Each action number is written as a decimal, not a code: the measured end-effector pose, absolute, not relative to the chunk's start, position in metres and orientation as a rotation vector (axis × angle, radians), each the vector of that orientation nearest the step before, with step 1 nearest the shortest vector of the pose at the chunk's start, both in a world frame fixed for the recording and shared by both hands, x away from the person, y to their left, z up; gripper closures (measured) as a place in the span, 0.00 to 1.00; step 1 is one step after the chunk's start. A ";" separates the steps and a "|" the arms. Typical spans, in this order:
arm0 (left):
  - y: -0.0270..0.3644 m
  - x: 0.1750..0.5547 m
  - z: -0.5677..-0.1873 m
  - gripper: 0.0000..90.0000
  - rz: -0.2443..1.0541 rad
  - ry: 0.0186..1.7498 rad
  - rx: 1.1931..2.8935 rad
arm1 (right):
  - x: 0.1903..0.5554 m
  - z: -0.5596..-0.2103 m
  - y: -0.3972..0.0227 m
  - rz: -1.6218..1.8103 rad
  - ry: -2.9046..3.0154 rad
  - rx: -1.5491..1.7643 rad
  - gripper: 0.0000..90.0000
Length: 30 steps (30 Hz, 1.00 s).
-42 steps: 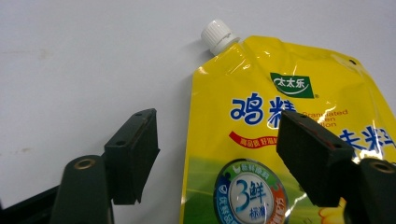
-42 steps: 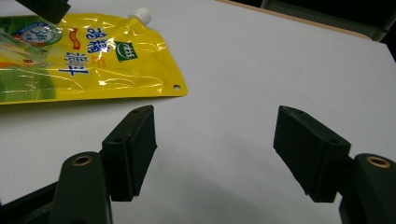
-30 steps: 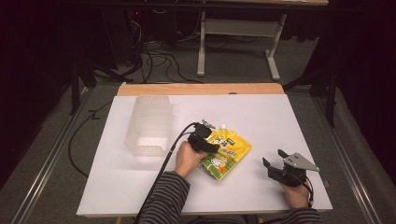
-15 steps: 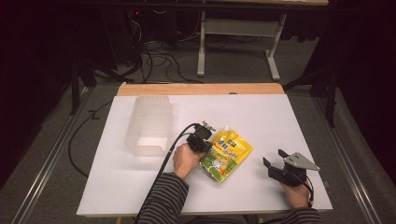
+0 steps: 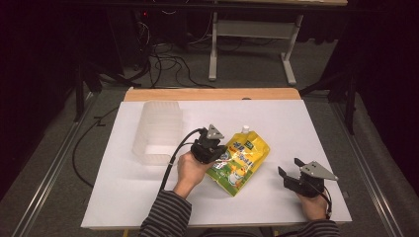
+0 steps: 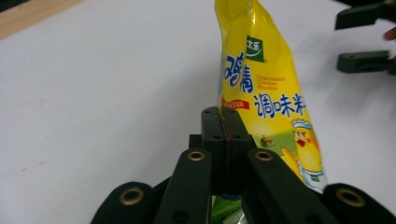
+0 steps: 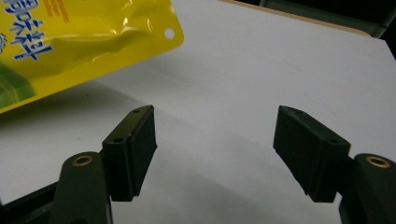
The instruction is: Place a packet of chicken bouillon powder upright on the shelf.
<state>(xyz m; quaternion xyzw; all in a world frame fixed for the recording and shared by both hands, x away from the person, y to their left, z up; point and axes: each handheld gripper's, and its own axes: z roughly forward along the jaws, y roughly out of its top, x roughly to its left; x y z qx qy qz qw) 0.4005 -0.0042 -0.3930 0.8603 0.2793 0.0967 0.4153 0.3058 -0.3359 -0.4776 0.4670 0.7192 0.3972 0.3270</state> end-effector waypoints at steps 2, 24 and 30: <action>-0.002 0.397 -0.389 1.00 0.245 0.697 2.150 | 0.307 -0.477 -0.336 1.036 1.890 1.229 0.34; 0.035 0.378 -0.356 1.00 0.358 0.692 1.982 | 0.305 -0.478 -0.336 1.047 1.891 1.219 0.34; 0.047 0.378 -0.347 1.00 0.365 0.702 1.956 | 0.305 -0.477 -0.336 1.047 1.888 1.210 0.34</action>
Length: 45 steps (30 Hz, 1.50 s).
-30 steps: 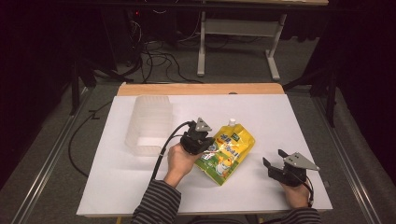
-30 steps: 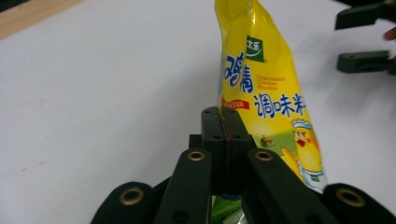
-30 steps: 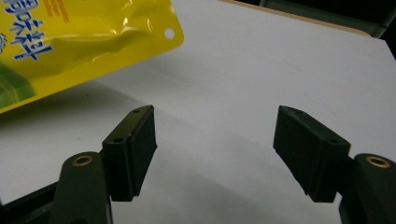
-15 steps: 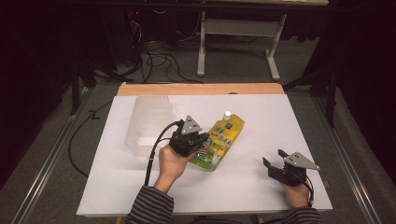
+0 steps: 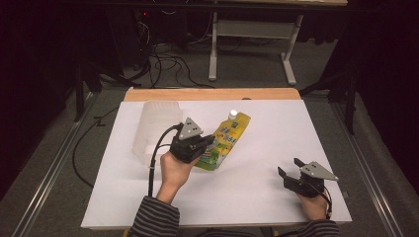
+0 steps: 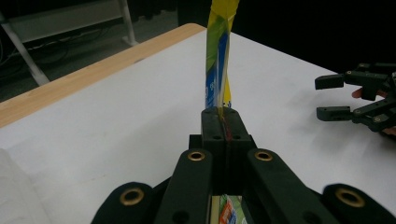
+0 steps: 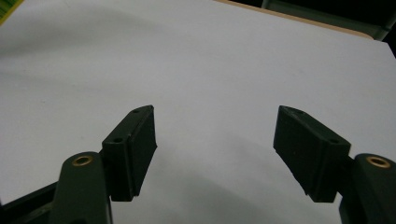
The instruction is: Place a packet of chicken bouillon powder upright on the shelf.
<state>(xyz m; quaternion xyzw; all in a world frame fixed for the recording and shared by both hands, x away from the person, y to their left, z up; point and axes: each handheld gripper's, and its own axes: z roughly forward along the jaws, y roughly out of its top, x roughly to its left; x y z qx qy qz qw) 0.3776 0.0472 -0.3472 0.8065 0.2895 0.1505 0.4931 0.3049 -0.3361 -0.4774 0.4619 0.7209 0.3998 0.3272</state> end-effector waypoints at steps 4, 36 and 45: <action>0.058 0.376 -0.341 1.00 0.361 0.709 1.934 | 0.306 -0.477 -0.337 1.047 1.887 1.211 0.34; 0.155 0.381 -0.314 1.00 0.586 0.885 1.799 | 0.306 -0.478 -0.336 1.041 1.891 1.222 0.34; 0.163 0.398 -0.325 1.00 0.624 0.924 1.843 | 0.306 -0.478 -0.335 1.035 1.888 1.221 0.34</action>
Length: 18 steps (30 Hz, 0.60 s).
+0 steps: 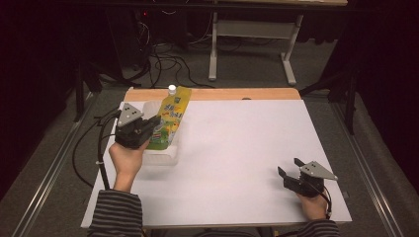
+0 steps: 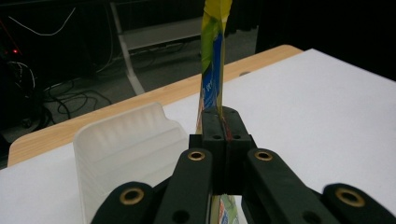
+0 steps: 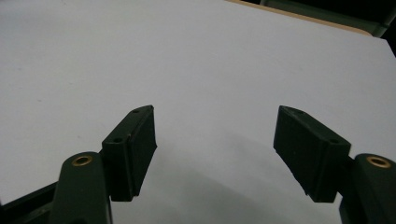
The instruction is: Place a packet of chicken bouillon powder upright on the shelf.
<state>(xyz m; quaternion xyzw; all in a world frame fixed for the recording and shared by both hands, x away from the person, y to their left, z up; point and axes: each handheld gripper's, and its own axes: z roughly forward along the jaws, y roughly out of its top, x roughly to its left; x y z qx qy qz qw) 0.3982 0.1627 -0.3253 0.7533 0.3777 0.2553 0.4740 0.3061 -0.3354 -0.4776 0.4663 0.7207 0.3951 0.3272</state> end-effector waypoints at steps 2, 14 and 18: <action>0.163 0.400 -0.328 1.00 0.628 0.922 1.860 | 0.306 -0.478 -0.335 1.034 1.887 1.221 0.34; 0.161 0.419 -0.357 1.00 0.611 0.924 1.917 | 0.306 -0.478 -0.336 1.036 1.889 1.228 0.34; 0.164 0.419 -0.357 0.99 0.585 0.934 1.954 | 0.307 -0.478 -0.336 1.032 1.896 1.222 0.34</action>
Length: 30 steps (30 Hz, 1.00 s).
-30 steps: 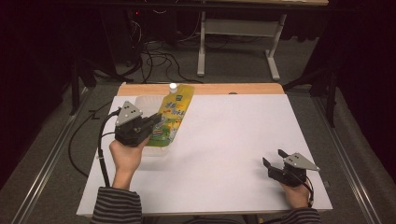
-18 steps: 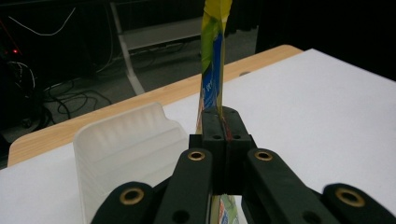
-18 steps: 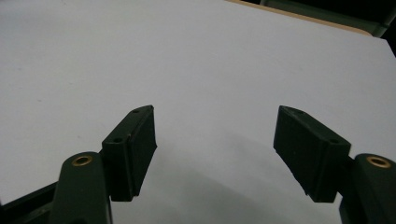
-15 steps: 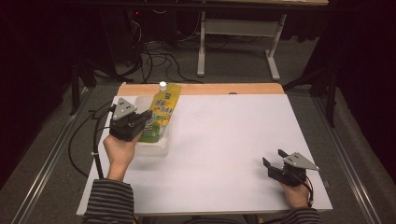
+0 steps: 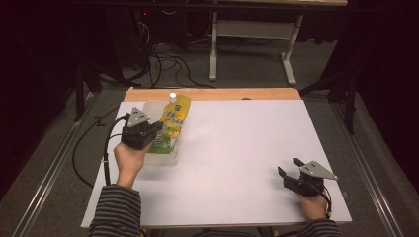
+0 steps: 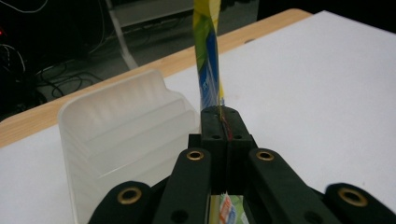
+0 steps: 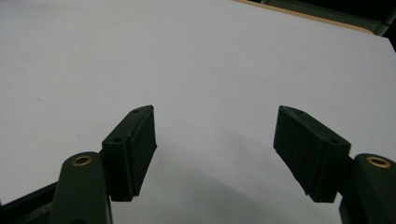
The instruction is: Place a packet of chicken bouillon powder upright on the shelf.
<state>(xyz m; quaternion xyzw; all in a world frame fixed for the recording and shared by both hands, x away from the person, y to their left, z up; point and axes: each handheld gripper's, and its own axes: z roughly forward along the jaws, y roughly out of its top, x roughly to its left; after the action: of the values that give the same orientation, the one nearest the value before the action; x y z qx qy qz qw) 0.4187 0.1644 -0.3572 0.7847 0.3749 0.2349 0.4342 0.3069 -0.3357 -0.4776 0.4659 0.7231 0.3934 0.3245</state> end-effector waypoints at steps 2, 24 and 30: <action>0.167 0.419 -0.357 0.98 0.577 0.947 1.965 | 0.307 -0.478 -0.335 1.036 1.894 1.223 0.34; 0.143 0.454 -0.353 1.00 0.442 1.071 2.189 | 0.307 -0.478 -0.334 1.022 1.914 1.197 0.34; 0.151 0.444 -0.355 1.00 0.516 1.016 2.097 | 0.307 -0.478 -0.334 1.021 1.908 1.213 0.34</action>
<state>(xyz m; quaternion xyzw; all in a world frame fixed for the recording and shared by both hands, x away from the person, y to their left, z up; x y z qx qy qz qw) 0.4440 0.1505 -0.3553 0.8169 0.3956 0.2009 0.3686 0.3070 -0.3337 -0.4778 0.4624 0.7275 0.3892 0.3247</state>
